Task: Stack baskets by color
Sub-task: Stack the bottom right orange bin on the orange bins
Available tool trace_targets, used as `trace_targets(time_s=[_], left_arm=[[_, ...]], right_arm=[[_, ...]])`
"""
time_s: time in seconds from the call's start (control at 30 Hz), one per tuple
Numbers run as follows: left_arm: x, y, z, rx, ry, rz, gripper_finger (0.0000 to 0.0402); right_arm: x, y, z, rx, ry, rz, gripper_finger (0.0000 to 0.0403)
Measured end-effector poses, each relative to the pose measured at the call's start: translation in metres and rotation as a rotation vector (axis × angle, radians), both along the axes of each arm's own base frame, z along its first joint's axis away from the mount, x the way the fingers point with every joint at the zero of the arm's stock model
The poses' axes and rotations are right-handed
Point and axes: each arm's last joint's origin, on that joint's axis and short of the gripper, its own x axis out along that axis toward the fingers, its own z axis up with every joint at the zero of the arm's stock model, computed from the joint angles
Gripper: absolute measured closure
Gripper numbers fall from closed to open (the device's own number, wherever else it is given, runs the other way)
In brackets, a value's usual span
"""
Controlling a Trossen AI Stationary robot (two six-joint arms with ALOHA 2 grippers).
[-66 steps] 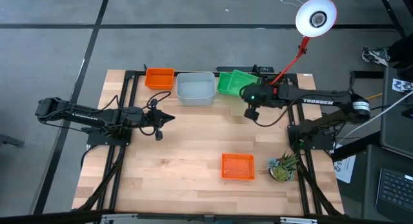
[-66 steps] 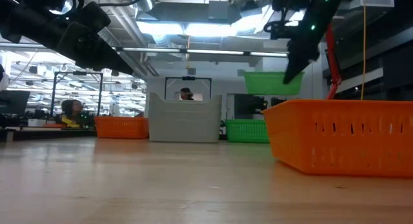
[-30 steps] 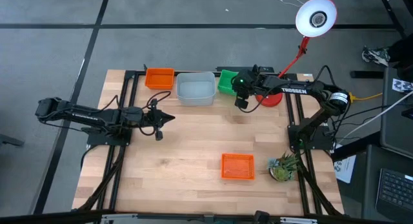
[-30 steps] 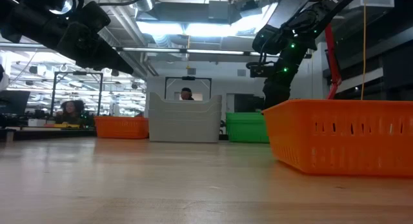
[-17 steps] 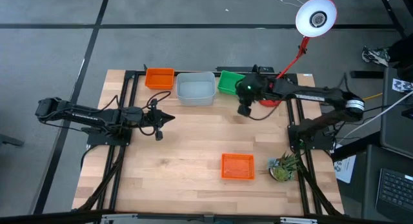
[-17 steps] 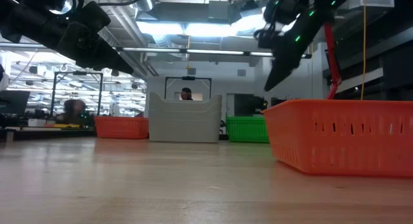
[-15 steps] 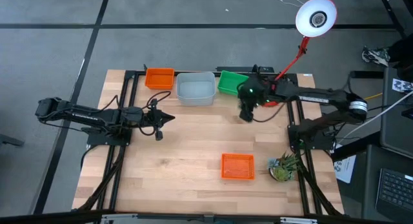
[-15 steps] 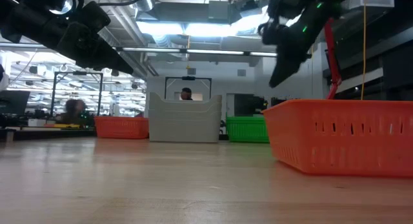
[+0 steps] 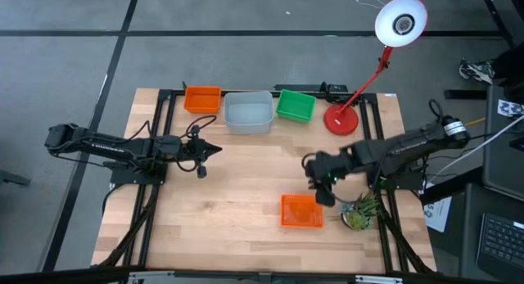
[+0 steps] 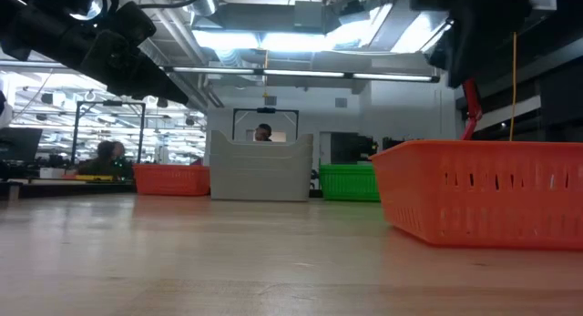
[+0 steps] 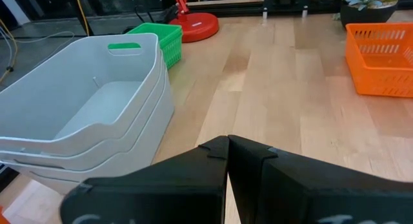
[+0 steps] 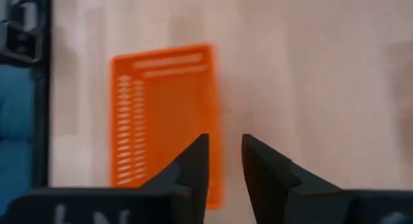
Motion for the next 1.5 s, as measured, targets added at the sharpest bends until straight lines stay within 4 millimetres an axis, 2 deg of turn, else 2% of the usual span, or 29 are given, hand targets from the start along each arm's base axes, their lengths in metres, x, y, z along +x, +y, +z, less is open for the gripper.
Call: trace_targets(time_s=[0.1,0.27,0.4,0.53,0.67,0.77,0.9,1.0,1.07,1.13,1.27,1.4,1.5], left_arm=[[0.0,0.0,0.0,-0.007,-0.005,0.002,0.0401],[0.001,0.0,0.002,-0.042,-0.037,0.01,0.0401],[0.002,0.0,0.008,-0.021,-0.096,0.004,0.0401],[0.003,0.0,0.016,0.003,-0.168,-0.001,0.0401],[0.003,0.0,0.02,0.003,-0.21,-0.001,0.0401],[0.003,0.0,0.021,0.004,-0.216,-0.002,0.0401],[0.003,0.0,0.021,0.004,-0.216,-0.002,0.0401],[0.003,0.0,0.021,0.004,-0.218,-0.002,0.0401],[0.003,0.0,0.021,0.004,-0.222,-0.001,0.0401],[0.003,0.0,0.021,0.004,-0.224,-0.001,0.0401],[0.003,0.0,0.021,0.001,-0.225,-0.001,0.0401],[0.003,0.0,0.021,-0.003,-0.22,-0.001,0.0401],[0.003,0.0,0.019,-0.007,-0.202,0.0,0.0398]], right_arm=[[0.001,0.021,-0.007,0.025,0.021,0.031,0.0331],[0.014,0.044,-0.028,0.062,0.052,0.097,0.0393],[0.026,0.052,-0.048,0.109,0.107,0.136,0.0398],[0.033,0.057,-0.067,0.15,0.188,0.133,0.04],[0.046,0.06,-0.086,0.167,0.183,0.13,0.0401],[0.067,0.055,-0.097,0.143,0.155,0.14,0.0402],[0.105,0.032,-0.108,-0.083,0.121,0.162,0.0402],[0.146,0.003,-0.095,-0.298,0.01,0.117,0.0402],[0.166,-0.012,-0.071,-0.385,-0.076,0.111,0.0402],[0.176,-0.017,-0.043,-0.412,-0.151,0.143,0.0403],[0.164,-0.011,-0.003,-0.412,-0.15,0.213,0.0403],[0.133,-0.001,0.023,-0.406,-0.093,0.179,0.0403],[0.097,0.013,0.03,-0.466,-0.004,0.114,0.0403]])
